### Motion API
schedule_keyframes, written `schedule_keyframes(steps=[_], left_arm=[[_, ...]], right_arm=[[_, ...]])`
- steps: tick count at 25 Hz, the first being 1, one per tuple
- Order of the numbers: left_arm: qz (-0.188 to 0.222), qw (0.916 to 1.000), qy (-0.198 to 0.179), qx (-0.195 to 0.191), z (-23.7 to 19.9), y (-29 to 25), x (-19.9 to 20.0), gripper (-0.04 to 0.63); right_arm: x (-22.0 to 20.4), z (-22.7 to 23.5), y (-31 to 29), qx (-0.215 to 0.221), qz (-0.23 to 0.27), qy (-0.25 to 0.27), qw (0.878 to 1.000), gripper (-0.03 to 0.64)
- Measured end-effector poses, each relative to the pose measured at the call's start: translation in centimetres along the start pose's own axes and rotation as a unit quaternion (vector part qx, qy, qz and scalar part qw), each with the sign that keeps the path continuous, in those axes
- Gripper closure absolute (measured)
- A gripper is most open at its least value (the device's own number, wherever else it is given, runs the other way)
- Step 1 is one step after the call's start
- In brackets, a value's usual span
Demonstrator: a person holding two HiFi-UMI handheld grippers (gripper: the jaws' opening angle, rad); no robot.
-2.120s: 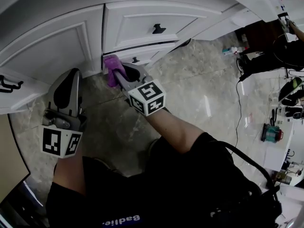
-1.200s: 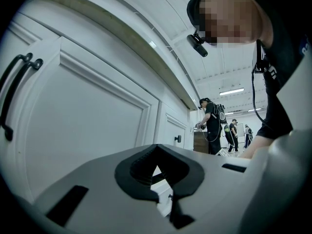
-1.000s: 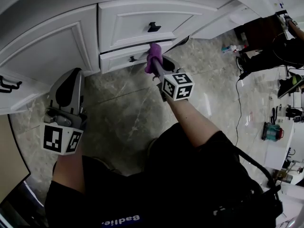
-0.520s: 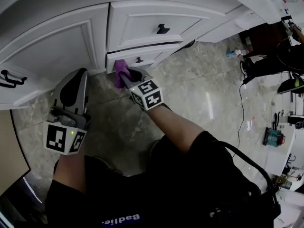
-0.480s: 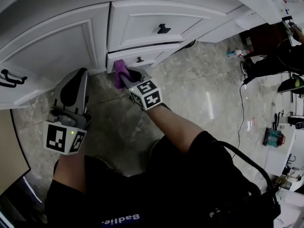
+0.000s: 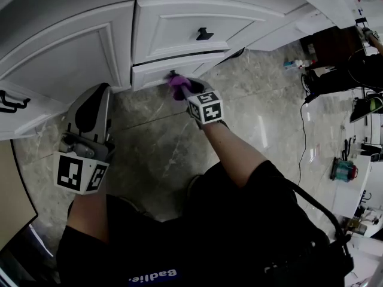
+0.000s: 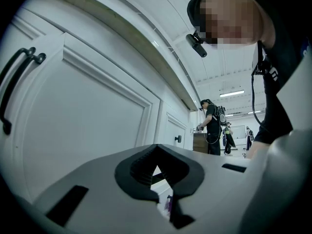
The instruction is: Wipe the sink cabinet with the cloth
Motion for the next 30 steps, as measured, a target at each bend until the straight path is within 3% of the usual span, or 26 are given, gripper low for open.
schedule_keyframes(steps=[6, 9, 12, 16, 22, 26, 30], left_arm=[[0.003, 1.0, 0.002, -0.008, 0.3, -0.6, 0.1, 0.592], [-0.001, 1.0, 0.0, -0.007, 0.4, -0.4, 0.0, 0.592], [-0.001, 1.0, 0.0, -0.001, 0.1, -0.1, 0.1, 0.592], [0.0, 1.0, -0.002, -0.002, 0.3, 0.0, 0.3, 0.592], [-0.009, 0.9999, -0.001, 0.005, 0.3, 0.8, 0.0, 0.592], [-0.017, 0.9998, -0.002, 0.009, 0.2, 1.6, -0.2, 0.592], [-0.027, 0.9995, -0.006, 0.014, 0.0, 2.3, -0.6, 0.592]], right_arm=[[-1.1, 7.8, 1.1, -0.084, -0.002, -0.089, 0.993, 0.558], [-1.9, 8.7, 1.3, -0.094, -0.012, -0.106, 0.99, 0.558], [-2.5, 5.5, 0.5, -0.06, -0.026, -0.089, 0.994, 0.558], [-1.3, -1.7, -0.6, 0.015, -0.022, -0.046, 0.999, 0.558], [-0.9, -10.5, -1.6, 0.1, -0.02, -0.006, 0.995, 0.558], [-1.8, -13.5, -3.0, 0.12, -0.027, 0.003, 0.992, 0.558], [-1.9, -13.0, -5.0, 0.111, -0.032, 0.018, 0.993, 0.558]])
Point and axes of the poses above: the fingertips, and each gripper's own axes: y backward along the fingers, z to its right, x out of its top, the point moved 2 cm from there along y, backward along the fingers, and after that the axes turned 10 degrees about -x, right-handed, at the moved point
